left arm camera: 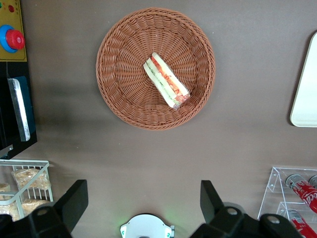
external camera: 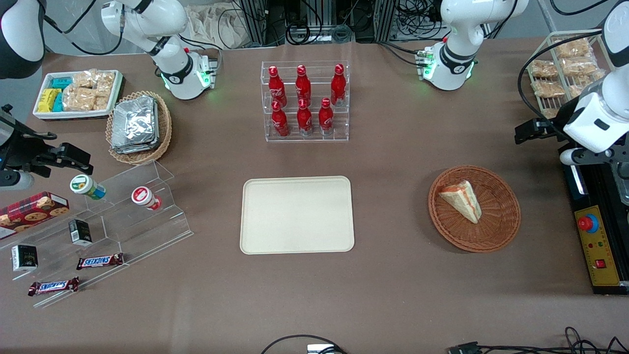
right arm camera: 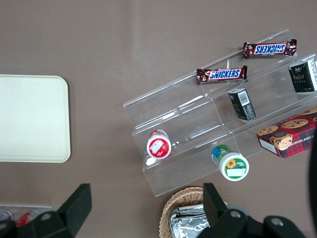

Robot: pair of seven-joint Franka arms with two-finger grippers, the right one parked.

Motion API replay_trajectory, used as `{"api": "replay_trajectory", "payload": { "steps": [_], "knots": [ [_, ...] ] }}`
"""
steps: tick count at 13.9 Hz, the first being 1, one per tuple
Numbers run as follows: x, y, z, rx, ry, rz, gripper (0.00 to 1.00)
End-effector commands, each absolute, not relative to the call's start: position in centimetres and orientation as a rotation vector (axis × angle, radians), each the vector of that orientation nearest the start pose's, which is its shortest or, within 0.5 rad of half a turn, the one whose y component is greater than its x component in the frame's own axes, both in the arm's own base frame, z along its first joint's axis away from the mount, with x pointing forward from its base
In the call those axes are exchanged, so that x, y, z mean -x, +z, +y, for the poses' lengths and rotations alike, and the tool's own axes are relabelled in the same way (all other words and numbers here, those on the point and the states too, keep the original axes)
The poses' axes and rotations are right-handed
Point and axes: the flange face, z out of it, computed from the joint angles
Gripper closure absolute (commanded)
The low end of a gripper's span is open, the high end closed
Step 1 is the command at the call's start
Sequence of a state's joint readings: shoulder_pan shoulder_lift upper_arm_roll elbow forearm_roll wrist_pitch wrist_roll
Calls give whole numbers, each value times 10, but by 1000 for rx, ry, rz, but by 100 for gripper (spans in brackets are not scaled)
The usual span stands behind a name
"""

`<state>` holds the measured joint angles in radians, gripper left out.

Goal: Place sandwich from basket to tray
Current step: 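Move the left gripper toward the wicker basket with the sandwich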

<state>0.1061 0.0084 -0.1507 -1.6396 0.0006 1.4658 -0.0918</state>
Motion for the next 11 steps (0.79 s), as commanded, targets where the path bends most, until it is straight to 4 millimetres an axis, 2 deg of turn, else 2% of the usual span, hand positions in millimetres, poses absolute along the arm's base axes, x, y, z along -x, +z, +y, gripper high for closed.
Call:
{"api": "replay_trajectory", "payload": {
  "steps": [1, 6, 9, 11],
  "knots": [
    [-539, 582, -26, 3101, 281, -72, 0],
    [-539, 580, -23, 3103, 289, -91, 0],
    [-541, 576, -26, 3081, 296, -453, 0],
    [-543, 556, -30, 3011, 361, -723, 1]
  ]
}}
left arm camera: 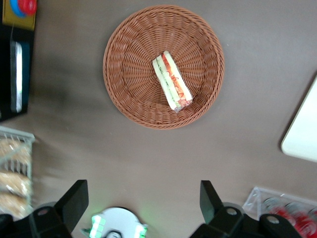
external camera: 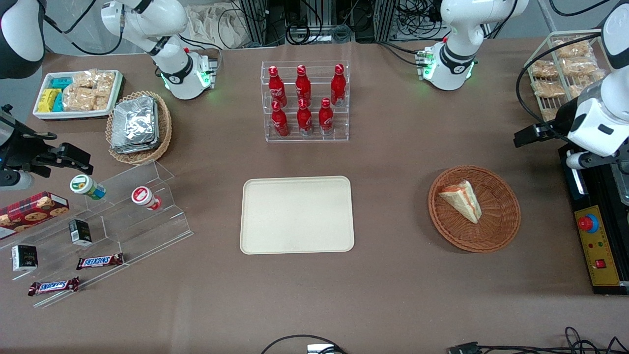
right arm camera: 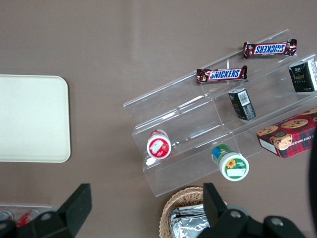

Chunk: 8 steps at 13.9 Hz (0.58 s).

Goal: Place sandwich from basket to tray
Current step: 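Move the left gripper toward the wicker basket with the sandwich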

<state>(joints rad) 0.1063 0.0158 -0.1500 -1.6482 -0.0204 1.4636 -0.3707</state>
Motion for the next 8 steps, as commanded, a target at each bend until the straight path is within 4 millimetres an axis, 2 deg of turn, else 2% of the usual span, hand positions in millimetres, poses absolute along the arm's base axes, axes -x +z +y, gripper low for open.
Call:
{"api": "replay_trajectory", "payload": {
  "steps": [1, 5, 8],
  "knots": [
    [-548, 542, -35, 2976, 393, -796, 1],
    [-573, 479, -40, 2960, 473, -861, 1],
    [-579, 417, -39, 2974, 428, -877, 1]
  ]
}}
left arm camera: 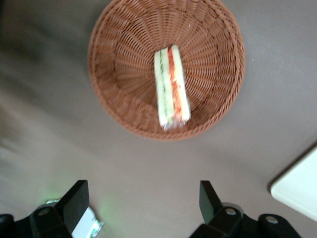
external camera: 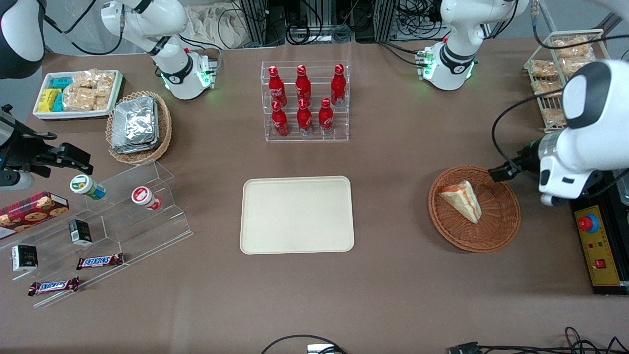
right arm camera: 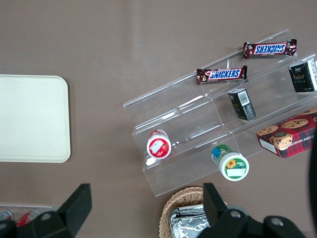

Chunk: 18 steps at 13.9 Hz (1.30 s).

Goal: Place sandwich from basket to tray
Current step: 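Lower the left gripper and grasp the wrapped sandwich wedge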

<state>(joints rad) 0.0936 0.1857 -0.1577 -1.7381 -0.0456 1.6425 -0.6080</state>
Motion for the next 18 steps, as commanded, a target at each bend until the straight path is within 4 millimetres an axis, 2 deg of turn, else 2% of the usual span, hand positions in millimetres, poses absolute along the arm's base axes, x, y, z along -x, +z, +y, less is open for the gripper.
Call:
{"api": "replay_trajectory", "payload": {
  "steps": [1, 4, 9, 12, 14, 15, 16, 17, 18],
  "knots": [
    [-579, 397, -39, 2982, 400, -888, 1],
    [-582, 340, -39, 2989, 388, -906, 1],
    [-576, 267, -39, 2975, 435, -930, 1],
    [-574, 242, -39, 2955, 447, -983, 1],
    [-573, 226, -52, 2951, 459, -976, 1],
    [-573, 222, -53, 2953, 455, -976, 8],
    [-573, 222, -53, 2955, 450, -973, 40],
    [-574, 226, -53, 2958, 441, -973, 78],
    [-574, 228, -53, 2958, 441, -972, 99]
  ]
}}
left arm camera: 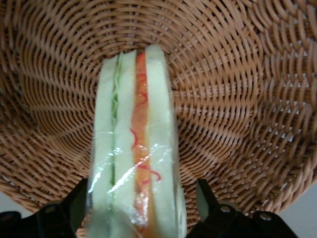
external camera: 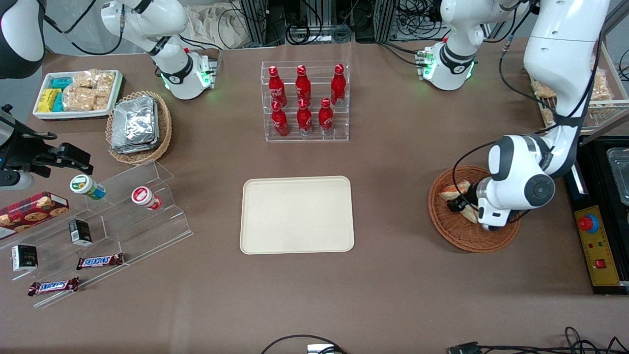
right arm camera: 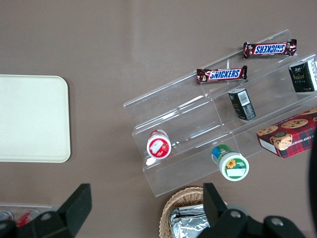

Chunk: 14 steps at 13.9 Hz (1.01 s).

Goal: Place sandwich from basket to tray
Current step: 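Lower the left gripper and grasp the wrapped sandwich wedge, then lift the sandwich and carry it over the beige tray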

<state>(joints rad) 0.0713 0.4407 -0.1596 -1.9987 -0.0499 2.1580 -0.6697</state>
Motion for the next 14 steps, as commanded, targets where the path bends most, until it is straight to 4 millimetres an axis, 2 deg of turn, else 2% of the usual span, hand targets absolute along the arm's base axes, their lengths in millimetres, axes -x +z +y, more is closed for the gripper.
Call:
{"api": "replay_trajectory", "payload": {
  "steps": [1, 4, 8, 10, 11, 12, 14],
  "knots": [
    [-575, 235, -53, 2961, 427, -971, 100],
    [-574, 268, -54, 3004, 420, -833, 100],
    [-581, 355, -75, 3107, 456, -423, 100],
    [-590, 401, -111, 3145, 469, -178, 100],
    [-595, 416, -129, 3161, 462, -82, 100],
    [-598, 429, -154, 3180, 442, 9, 100],
    [-604, 436, -201, 3215, 416, 89, 100]
  ]
}}
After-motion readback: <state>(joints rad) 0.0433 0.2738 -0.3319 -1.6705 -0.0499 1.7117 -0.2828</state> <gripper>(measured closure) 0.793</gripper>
